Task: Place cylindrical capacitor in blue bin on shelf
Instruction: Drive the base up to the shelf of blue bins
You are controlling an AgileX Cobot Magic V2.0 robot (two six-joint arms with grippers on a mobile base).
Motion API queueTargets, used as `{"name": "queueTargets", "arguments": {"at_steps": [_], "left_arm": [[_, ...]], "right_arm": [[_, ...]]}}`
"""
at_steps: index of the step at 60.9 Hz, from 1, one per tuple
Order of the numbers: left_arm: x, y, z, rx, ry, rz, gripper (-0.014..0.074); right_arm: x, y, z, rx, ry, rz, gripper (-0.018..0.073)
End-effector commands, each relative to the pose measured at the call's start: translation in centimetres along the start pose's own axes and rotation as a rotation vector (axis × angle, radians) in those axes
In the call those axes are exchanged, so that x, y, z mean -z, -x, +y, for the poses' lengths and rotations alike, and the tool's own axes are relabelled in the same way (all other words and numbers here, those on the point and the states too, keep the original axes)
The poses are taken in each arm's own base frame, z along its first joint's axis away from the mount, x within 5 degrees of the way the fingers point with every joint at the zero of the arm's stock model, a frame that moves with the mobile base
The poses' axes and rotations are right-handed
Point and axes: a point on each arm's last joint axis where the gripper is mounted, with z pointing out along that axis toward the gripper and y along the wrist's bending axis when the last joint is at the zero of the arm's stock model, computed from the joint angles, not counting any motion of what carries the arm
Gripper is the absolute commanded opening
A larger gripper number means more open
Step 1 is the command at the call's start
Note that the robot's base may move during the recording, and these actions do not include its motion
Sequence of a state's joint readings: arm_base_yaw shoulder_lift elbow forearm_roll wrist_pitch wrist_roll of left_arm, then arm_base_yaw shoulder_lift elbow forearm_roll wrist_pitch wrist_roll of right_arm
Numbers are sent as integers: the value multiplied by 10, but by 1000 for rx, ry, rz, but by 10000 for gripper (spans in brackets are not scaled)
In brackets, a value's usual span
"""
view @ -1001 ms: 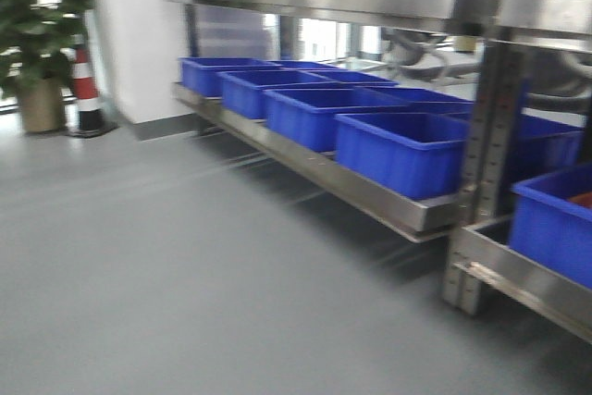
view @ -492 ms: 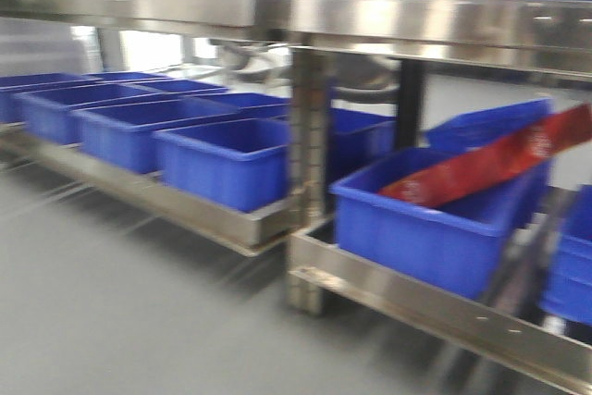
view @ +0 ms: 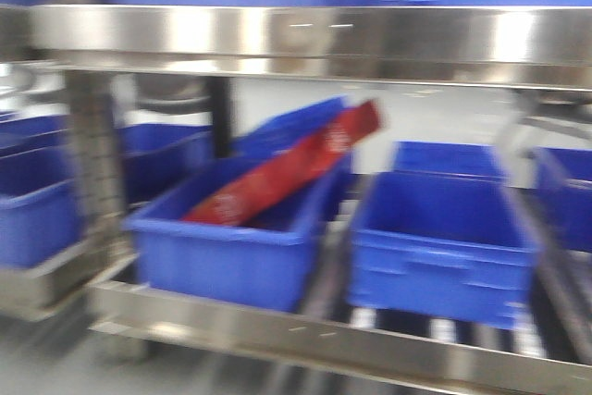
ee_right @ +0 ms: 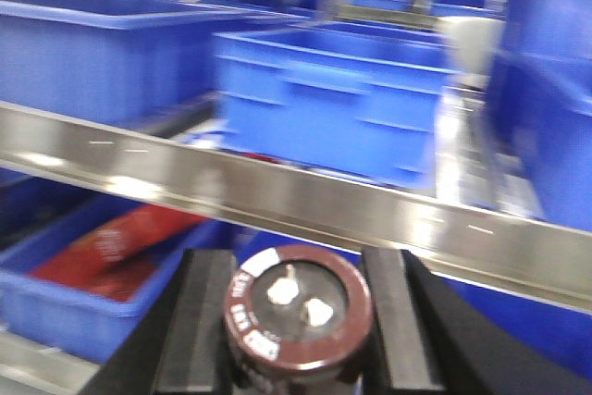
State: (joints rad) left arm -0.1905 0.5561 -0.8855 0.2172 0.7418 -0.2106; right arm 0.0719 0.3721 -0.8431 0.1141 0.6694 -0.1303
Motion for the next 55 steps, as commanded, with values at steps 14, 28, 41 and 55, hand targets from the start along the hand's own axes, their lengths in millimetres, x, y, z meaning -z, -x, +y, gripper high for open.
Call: {"name": "queueTargets", "arguments": {"at_steps": [14,28,41,55], "left_arm": [[1,2,-1,2,-12,-29,-111],[1,2,-1,2,-12,-29,-111],[1,2,-1,2,-12,-29,-111],[1,2,-1,2,-12,-29,-111]], "right_arm": [[0,3,0,5,-2,-28,-100],[0,3,0,5,-2,-28,-100],[0,3,0,5,2,-28,-100],[0,3,0,5,2,-28,-100]]}}
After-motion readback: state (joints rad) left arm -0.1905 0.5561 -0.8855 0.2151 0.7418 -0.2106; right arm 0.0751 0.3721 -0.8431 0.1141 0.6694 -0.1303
